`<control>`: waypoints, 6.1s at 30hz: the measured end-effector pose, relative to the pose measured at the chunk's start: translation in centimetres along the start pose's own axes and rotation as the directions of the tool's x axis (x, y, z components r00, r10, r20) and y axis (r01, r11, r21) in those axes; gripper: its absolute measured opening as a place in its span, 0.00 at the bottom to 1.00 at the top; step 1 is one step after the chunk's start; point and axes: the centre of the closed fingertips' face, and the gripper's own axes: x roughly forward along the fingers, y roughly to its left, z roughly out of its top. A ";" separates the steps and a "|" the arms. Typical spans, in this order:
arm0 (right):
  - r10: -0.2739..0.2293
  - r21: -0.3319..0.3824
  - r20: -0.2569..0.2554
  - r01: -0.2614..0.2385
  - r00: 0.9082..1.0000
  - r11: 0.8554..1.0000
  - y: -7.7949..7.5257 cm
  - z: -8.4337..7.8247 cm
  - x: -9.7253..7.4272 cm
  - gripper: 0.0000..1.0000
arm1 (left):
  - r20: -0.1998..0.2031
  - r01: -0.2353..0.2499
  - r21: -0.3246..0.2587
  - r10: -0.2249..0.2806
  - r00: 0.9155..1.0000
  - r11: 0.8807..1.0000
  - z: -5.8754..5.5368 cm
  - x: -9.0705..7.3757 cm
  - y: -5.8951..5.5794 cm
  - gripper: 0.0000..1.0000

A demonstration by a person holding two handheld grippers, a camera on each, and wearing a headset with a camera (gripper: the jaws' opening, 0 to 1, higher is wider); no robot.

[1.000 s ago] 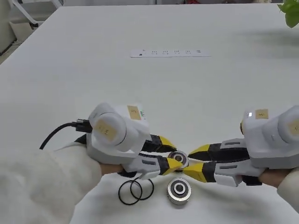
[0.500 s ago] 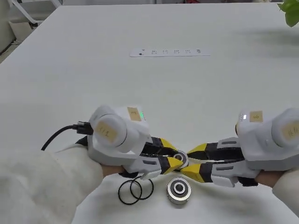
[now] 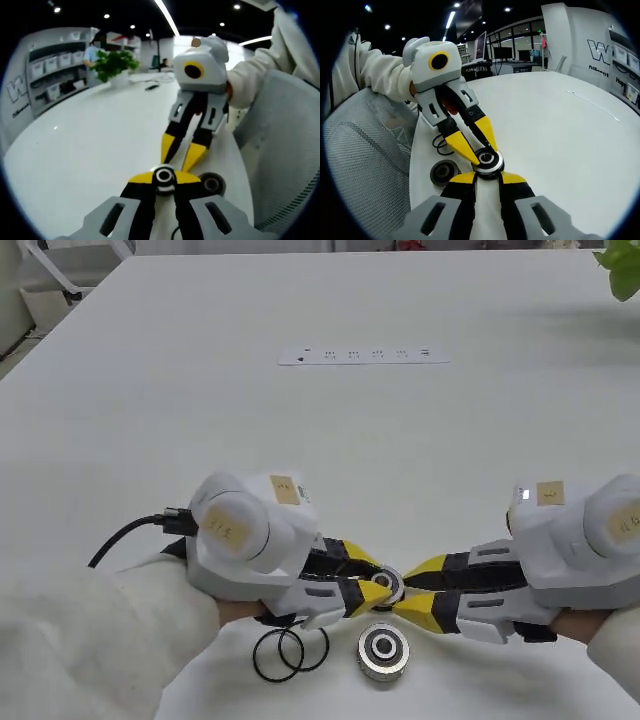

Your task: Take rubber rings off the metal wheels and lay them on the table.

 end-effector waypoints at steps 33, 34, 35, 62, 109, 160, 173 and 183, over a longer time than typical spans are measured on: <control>0.002 -0.075 0.032 0.001 0.999 0.997 0.0 0.5 0.1 0.19 | 0.014 -0.002 -0.004 0.002 1.000 1.000 0.1 -0.3 0.0 0.14; 0.003 -0.076 0.031 -0.001 1.000 0.997 0.1 0.5 0.0 0.18 | 0.014 -0.002 -0.004 0.002 1.000 1.000 0.1 -0.3 0.0 0.14; 0.004 -0.076 0.030 -0.002 1.000 0.997 0.1 0.4 -0.1 0.16 | 0.015 -0.002 -0.005 0.002 1.000 1.000 0.1 -0.3 0.0 0.14; -0.040 0.084 -0.034 0.043 0.999 0.996 -0.7 -0.3 0.0 0.00 | 0.012 -0.010 -0.006 0.010 1.000 1.000 0.0 -0.4 0.1 0.14; -0.088 0.291 0.034 0.075 0.995 0.954 -1.6 0.2 -0.7 0.00 | 0.021 -0.016 0.029 0.016 1.000 0.999 -0.1 -0.5 0.1 0.13; -0.071 0.344 0.122 0.025 0.990 0.939 -0.7 2.6 -0.9 0.00 | 0.020 -0.015 0.038 0.014 1.000 0.999 -0.1 -0.5 -0.1 0.13; -0.074 0.353 0.111 0.030 0.991 0.935 -1.0 2.2 -0.8 0.00 | 0.006 -0.032 0.052 0.031 0.999 0.998 0.0 -0.6 0.0 0.14; -0.073 0.344 0.116 0.029 0.991 0.939 -0.9 2.6 -1.0 0.00 | -0.023 -0.062 0.079 0.064 0.998 0.995 0.2 -2.4 1.1 0.34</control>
